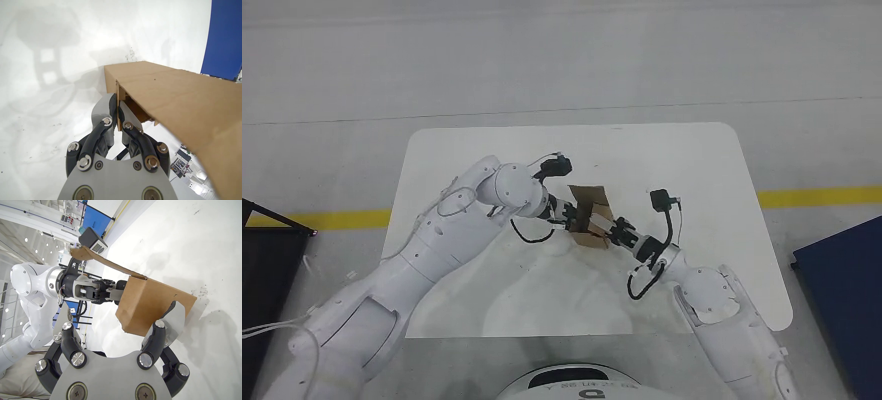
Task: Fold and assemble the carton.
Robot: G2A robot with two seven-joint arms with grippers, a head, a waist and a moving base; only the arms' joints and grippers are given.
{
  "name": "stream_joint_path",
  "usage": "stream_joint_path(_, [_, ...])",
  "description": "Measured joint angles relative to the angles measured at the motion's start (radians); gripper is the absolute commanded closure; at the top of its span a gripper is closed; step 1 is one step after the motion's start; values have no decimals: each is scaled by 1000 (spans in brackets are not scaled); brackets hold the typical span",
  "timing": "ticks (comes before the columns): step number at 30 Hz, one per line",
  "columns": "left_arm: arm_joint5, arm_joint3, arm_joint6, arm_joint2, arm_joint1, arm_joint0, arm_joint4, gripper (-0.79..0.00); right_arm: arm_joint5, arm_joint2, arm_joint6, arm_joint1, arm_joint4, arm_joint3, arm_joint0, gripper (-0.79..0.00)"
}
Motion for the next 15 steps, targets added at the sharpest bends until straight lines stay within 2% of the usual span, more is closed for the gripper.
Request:
stream_joint_path(6, [39, -29, -38, -6, 7, -11, 61, 0, -52, 15, -22, 6, -37, -23, -13, -785])
stream_joint_path(7, [43, -34, -44, -11, 10, -11, 67, -55, -59, 20, -25, 7, -43, -25, -16, -785])
stream_joint_path(9, [51, -46, -52, -26, 16, -5, 75, -650, -74, 33, -29, 10, -55, -28, -21, -785])
stream_joint_path(10, [53, -51, -55, -34, 19, -2, 79, -785, -78, 38, -29, 12, -60, -28, -22, -785])
stream_joint_path(15, [45, -79, -64, -88, 45, 32, 107, -785, -120, 53, -4, 18, -89, -27, -3, -785])
